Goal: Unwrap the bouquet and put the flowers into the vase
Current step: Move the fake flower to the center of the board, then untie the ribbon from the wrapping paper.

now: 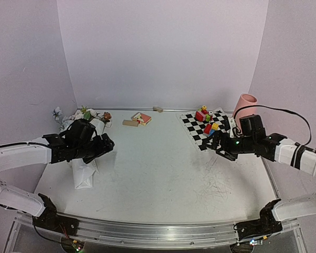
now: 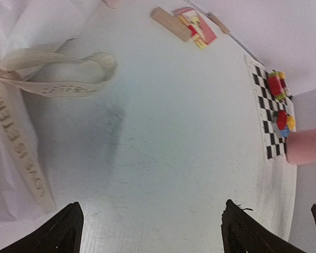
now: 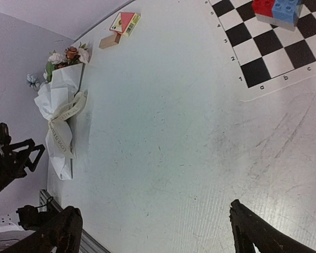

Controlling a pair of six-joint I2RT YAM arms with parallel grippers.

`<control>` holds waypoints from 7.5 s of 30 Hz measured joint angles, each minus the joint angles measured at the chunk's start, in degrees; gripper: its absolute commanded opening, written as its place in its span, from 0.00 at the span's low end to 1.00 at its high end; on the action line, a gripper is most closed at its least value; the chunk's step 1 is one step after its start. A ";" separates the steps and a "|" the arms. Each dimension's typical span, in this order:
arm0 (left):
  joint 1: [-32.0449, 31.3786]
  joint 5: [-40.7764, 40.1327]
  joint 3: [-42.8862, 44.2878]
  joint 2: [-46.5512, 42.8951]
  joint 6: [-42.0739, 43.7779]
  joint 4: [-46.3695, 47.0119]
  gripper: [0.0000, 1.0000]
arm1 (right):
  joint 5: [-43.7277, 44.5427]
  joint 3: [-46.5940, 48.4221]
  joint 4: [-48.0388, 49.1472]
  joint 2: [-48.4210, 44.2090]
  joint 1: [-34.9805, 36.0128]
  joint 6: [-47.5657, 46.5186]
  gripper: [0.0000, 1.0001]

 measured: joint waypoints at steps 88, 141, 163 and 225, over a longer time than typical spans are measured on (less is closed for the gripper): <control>6.36 36.70 27.99 44.45 13.09 3.27 0.73 | 11.86 5.68 1.25 8.10 8.88 3.70 0.98; 0.80 30.62 18.84 28.60 21.26 -3.09 0.49 | 7.14 18.38 1.89 34.43 21.49 -6.70 0.33; -1.75 31.56 17.87 32.76 21.11 -3.87 0.38 | 6.01 23.17 0.45 35.22 21.62 -9.03 0.00; -11.96 16.58 28.46 40.99 17.03 -8.74 0.35 | 4.72 19.96 -1.02 30.73 21.62 -8.43 0.00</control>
